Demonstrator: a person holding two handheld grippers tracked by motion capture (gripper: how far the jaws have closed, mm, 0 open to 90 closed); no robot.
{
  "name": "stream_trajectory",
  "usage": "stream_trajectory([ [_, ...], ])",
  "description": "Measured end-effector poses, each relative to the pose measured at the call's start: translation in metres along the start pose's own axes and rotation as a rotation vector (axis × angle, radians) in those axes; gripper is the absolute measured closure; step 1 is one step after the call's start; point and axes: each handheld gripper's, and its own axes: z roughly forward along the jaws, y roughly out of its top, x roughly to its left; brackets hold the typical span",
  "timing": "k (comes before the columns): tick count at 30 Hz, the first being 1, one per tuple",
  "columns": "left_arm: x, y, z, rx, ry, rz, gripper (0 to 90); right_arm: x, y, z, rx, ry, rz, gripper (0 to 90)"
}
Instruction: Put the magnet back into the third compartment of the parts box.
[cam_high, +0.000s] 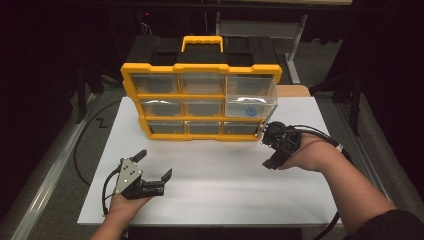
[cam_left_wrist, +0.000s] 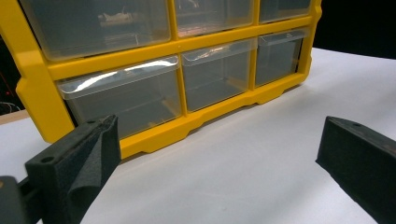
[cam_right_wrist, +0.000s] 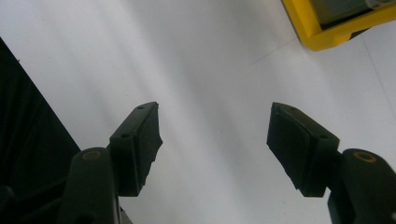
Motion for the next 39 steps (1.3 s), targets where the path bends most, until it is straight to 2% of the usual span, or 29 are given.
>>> stream_trajectory([
  [15, 0.0, 0.0, 0.0, 0.0, 0.0, 0.004, 0.3, 0.0, -0.016, 0.038, 0.002, 0.014, 0.009, 32.3],
  [27, 0.0, 0.0, -0.001, -0.002, -0.001, 0.004, 0.3, 0.004, -0.024, 0.071, 0.038, 0.027, 0.007, 28.3],
  [31, 0.0, 0.0, 0.0, -0.003, 0.0, 0.002, 0.3, 0.002, -0.028, 0.081, 0.044, 0.036, 0.019, 25.3],
  [39, -0.001, 0.0, 0.001, 0.002, -0.002, 0.006, 0.3, 0.008, -0.028, 0.096, 0.039, 0.043, 0.034, 15.6],
])
